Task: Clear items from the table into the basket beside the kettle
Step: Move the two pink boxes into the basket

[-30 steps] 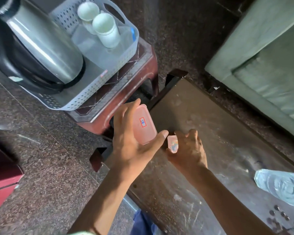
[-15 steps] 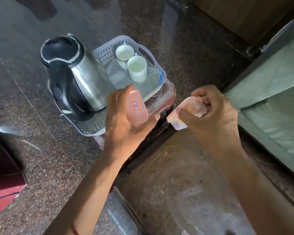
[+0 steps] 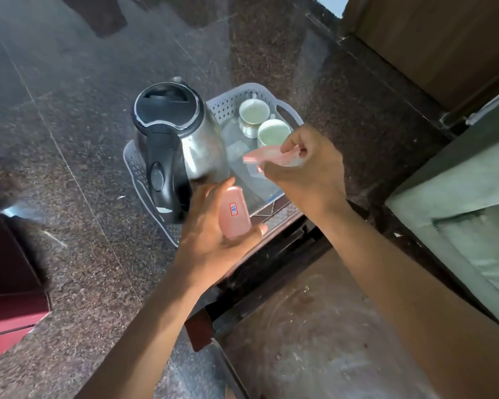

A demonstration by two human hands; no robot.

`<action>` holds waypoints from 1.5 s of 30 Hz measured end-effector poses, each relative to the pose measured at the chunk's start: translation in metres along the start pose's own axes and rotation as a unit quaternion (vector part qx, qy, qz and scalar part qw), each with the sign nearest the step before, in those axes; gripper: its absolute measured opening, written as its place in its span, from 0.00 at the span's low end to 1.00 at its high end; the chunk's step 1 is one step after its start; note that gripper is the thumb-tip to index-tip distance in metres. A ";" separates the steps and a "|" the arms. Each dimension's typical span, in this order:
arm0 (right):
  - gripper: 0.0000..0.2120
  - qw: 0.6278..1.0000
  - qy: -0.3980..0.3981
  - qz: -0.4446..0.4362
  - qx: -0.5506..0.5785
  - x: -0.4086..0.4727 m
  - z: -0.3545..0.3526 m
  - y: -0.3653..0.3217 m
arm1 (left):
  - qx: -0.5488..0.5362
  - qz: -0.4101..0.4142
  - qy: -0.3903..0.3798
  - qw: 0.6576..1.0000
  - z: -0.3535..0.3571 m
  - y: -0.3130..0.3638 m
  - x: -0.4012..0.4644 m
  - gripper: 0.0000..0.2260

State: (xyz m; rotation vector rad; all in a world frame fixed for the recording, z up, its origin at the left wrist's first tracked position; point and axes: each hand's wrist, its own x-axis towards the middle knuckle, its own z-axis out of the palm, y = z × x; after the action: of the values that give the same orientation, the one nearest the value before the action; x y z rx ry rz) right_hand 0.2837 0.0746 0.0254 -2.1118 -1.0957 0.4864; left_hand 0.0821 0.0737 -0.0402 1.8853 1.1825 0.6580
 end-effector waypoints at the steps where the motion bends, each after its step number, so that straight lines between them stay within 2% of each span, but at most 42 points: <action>1: 0.16 1.000 0.003 -0.008 -0.011 0.004 0.009 0.000 | 0.002 -0.004 -0.002 1.000 -0.002 -0.002 -0.001 0.41; 9: 0.11 0.990 0.017 -0.070 -0.118 0.036 0.056 -0.005 | 0.011 -0.022 -0.016 1.000 0.001 -0.006 -0.014 0.44; 14: 0.13 0.981 0.022 -0.111 -0.158 0.054 0.073 -0.008 | 0.016 -0.028 -0.008 0.999 0.000 -0.005 -0.017 0.45; 21: 0.14 0.948 0.013 -0.175 -0.265 0.068 0.098 -0.009 | 0.012 -0.024 -0.002 1.000 -0.001 -0.005 -0.018 0.44; 31: 0.12 0.918 -0.030 -0.219 -0.330 0.078 0.111 0.005 | 0.011 -0.031 -0.006 0.999 0.002 -0.007 -0.016 0.44; 34: 0.10 0.927 -0.048 -0.215 -0.304 0.075 0.111 0.005 | 0.004 -0.034 -0.001 0.999 0.003 -0.006 -0.014 0.45; 37: 0.13 0.942 -0.055 -0.200 -0.265 0.073 0.107 0.005 | -0.003 -0.038 -0.003 0.999 0.004 -0.002 -0.012 0.46; 42: 0.15 0.982 -0.036 -0.162 -0.095 0.061 0.082 0.003 | -0.024 -0.047 0.005 0.999 0.005 0.009 -0.007 0.47; 45: 0.14 0.992 -0.067 -0.100 0.034 0.045 0.061 0.000 | -0.042 -0.051 0.013 0.998 0.007 0.016 -0.004 0.49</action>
State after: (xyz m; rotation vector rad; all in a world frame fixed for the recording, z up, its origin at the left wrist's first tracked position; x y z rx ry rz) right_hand 0.2729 0.1366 -0.0163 -1.9075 -1.3322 0.5680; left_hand 0.0934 0.0643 -0.0306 1.7403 1.2395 0.6676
